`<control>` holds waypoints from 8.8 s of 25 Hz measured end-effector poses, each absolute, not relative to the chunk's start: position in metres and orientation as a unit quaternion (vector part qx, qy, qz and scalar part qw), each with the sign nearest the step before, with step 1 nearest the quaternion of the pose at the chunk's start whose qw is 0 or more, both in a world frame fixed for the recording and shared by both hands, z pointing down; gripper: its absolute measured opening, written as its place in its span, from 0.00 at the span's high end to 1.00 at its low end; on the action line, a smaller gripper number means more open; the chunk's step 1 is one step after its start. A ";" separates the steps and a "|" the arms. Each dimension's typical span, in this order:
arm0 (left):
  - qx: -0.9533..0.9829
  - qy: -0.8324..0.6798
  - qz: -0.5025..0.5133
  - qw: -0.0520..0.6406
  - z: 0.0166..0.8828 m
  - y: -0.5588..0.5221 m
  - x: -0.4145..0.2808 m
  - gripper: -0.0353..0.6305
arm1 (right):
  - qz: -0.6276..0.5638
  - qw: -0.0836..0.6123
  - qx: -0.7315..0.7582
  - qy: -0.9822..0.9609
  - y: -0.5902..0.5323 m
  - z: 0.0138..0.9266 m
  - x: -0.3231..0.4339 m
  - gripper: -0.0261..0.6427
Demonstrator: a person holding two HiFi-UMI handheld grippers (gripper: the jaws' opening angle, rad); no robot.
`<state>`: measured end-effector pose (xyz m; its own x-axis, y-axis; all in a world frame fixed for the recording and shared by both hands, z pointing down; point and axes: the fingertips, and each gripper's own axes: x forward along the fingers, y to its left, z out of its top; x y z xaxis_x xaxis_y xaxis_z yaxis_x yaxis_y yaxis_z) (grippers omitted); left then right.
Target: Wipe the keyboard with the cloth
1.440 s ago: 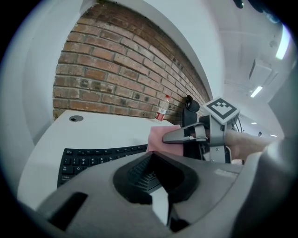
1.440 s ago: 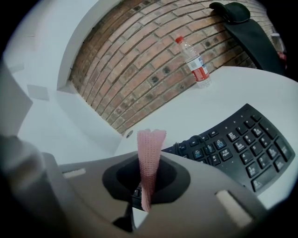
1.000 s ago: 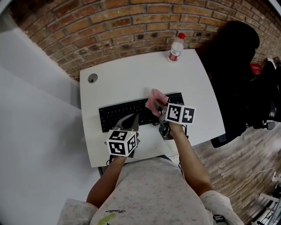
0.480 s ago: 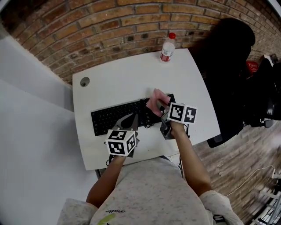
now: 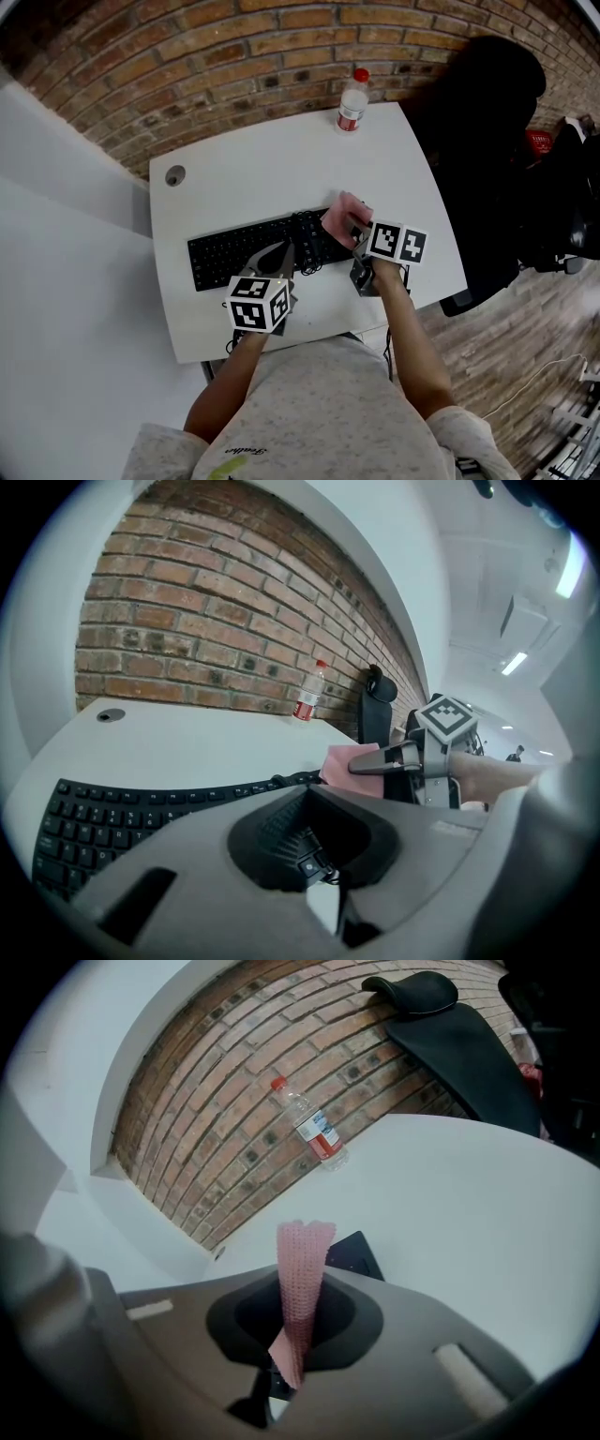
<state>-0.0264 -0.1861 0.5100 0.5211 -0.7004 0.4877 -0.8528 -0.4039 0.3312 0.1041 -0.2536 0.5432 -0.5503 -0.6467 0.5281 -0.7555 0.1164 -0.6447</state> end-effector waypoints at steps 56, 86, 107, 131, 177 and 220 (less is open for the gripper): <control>0.787 -0.531 0.128 0.286 0.519 -0.100 -0.239 0.95 | 0.424 0.059 0.325 -0.843 -0.146 0.481 -0.183 0.93; 0.783 -0.534 0.126 0.293 0.521 -0.092 -0.241 0.95 | 0.469 0.119 0.306 -0.820 -0.128 0.541 -0.211 0.93; 0.793 -0.523 0.134 0.283 0.517 -0.108 -0.159 0.95 | 0.467 0.110 0.319 -0.817 -0.141 0.542 -0.125 0.93; 0.813 -0.494 0.146 0.273 0.517 -0.128 -0.083 0.95 | 0.474 0.076 0.349 -0.804 -0.161 0.537 -0.036 0.93; 0.821 -0.483 0.148 0.265 0.519 -0.135 0.035 0.95 | 0.476 0.037 0.397 -0.784 -0.182 0.539 0.127 0.93; 0.779 -0.584 0.067 0.217 0.440 -0.155 -0.117 0.95 | 0.141 0.074 0.408 -0.899 -0.203 0.391 0.009 0.93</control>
